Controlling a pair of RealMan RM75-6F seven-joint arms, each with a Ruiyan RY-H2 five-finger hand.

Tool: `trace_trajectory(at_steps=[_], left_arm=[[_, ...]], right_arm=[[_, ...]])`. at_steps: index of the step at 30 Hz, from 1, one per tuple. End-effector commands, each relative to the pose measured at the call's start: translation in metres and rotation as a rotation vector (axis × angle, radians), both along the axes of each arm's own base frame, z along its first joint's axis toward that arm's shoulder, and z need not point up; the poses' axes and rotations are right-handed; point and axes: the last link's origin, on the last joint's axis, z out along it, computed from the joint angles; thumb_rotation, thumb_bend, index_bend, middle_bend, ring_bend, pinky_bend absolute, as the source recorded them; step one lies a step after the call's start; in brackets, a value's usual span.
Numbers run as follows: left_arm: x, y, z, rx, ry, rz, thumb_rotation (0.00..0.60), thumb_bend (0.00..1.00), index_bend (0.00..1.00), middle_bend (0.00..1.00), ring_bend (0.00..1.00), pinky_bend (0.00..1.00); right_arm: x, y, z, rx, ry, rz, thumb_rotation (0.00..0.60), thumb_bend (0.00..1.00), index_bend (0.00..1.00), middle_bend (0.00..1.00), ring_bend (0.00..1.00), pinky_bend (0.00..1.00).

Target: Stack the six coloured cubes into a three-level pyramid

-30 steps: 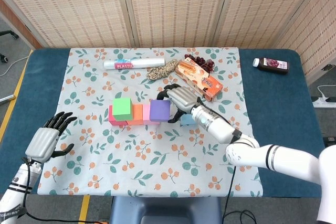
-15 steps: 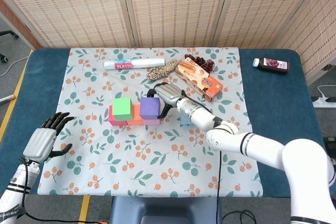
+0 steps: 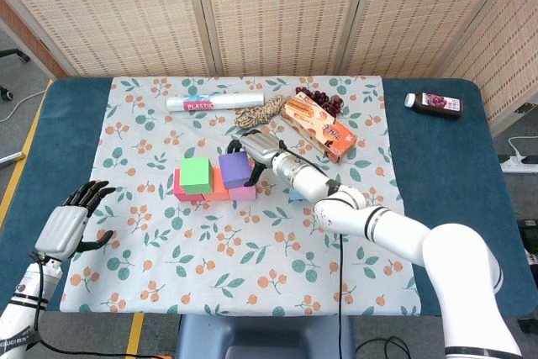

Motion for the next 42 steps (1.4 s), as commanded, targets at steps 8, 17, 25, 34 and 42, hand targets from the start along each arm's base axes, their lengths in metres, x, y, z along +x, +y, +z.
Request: trace_trajectory(at_steps=[8, 17, 25, 34, 42], left_arm=[[-0.003, -0.001, 0.000, 0.000, -0.008, 0.007, 0.600, 0.30, 0.15, 0.07, 0.03, 0.15], [-0.005, -0.004, 0.000, 0.000, -0.020, 0.007, 0.600, 0.30, 0.14, 0.07, 0.03, 0.14], [-0.006, -0.006, 0.001, -0.004, -0.033, 0.007, 0.600, 0.30, 0.14, 0.07, 0.02, 0.14], [-0.006, -0.008, 0.002, 0.000, -0.039, -0.002, 0.600, 0.30, 0.14, 0.07, 0.02, 0.14], [-0.007, -0.010, 0.003, 0.001, -0.040, -0.010, 0.600, 0.29, 0.14, 0.07, 0.02, 0.14]], right_arm=[[0.000, 0.000, -0.006, -0.017, 0.027, 0.040, 0.600, 0.00, 0.07, 0.19, 0.06, 0.01], [-0.006, -0.001, -0.006, -0.040, 0.033, 0.045, 0.600, 0.00, 0.15, 0.19, 0.06, 0.01], [-0.007, 0.000, -0.009, -0.074, 0.014, 0.051, 0.600, 0.00, 0.32, 0.29, 0.08, 0.01], [-0.003, 0.005, -0.007, -0.120, -0.027, 0.070, 0.600, 0.02, 0.45, 0.37, 0.16, 0.01], [-0.002, 0.011, -0.008, -0.135, -0.066, 0.032, 0.600, 0.03, 0.46, 0.38, 0.17, 0.01]])
